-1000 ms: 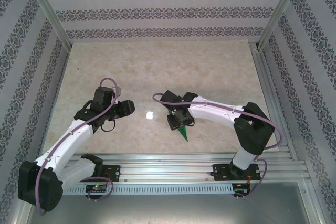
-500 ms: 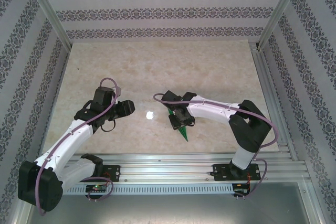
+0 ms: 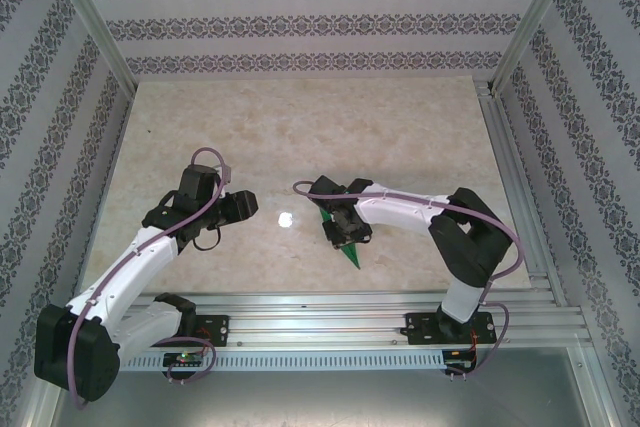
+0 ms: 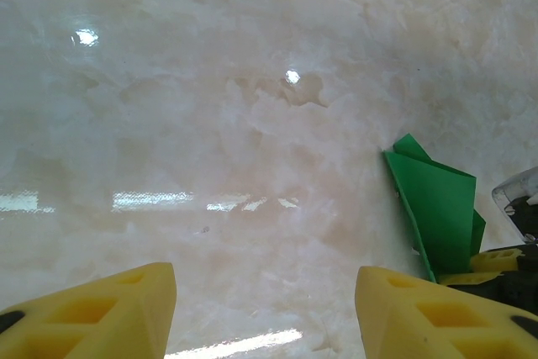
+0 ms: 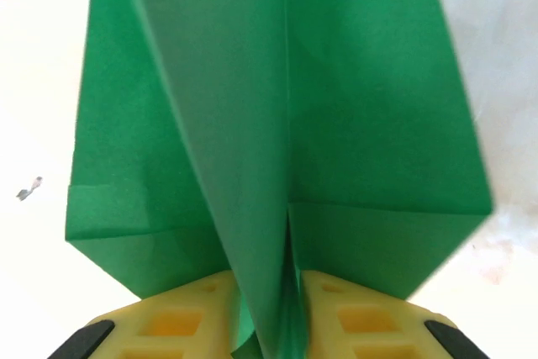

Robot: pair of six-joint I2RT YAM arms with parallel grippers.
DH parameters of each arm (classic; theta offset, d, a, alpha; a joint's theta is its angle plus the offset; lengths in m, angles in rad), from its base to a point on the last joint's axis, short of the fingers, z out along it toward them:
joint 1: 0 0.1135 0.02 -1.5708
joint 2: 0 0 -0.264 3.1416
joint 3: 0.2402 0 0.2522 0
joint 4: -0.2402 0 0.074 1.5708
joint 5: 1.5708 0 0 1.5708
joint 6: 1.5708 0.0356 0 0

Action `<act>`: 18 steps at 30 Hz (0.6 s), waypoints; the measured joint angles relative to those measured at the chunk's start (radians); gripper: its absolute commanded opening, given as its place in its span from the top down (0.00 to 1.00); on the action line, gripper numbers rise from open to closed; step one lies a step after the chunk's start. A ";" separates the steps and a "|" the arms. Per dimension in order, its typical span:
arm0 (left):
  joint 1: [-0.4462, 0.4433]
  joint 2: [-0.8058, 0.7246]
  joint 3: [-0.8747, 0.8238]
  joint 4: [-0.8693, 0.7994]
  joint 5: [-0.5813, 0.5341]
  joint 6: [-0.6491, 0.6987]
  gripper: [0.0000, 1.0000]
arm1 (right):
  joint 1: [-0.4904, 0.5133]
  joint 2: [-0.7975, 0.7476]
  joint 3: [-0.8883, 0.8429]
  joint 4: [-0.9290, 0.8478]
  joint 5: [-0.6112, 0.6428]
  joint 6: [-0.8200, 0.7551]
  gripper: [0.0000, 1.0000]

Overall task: Fold a paper plane with a square sheet of paper (fold left side to right side)
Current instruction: Pick up the paper plane at the center of the table.

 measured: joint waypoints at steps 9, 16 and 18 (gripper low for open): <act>-0.053 0.065 0.021 0.032 0.073 -0.001 0.46 | -0.037 0.008 -0.031 0.069 -0.045 -0.003 0.93; -0.085 0.161 0.086 0.113 0.130 -0.020 0.46 | -0.144 -0.010 -0.008 0.106 -0.079 -0.069 0.88; -0.085 0.175 0.101 0.128 0.130 -0.024 0.46 | -0.168 -0.006 0.023 0.105 -0.083 -0.091 0.85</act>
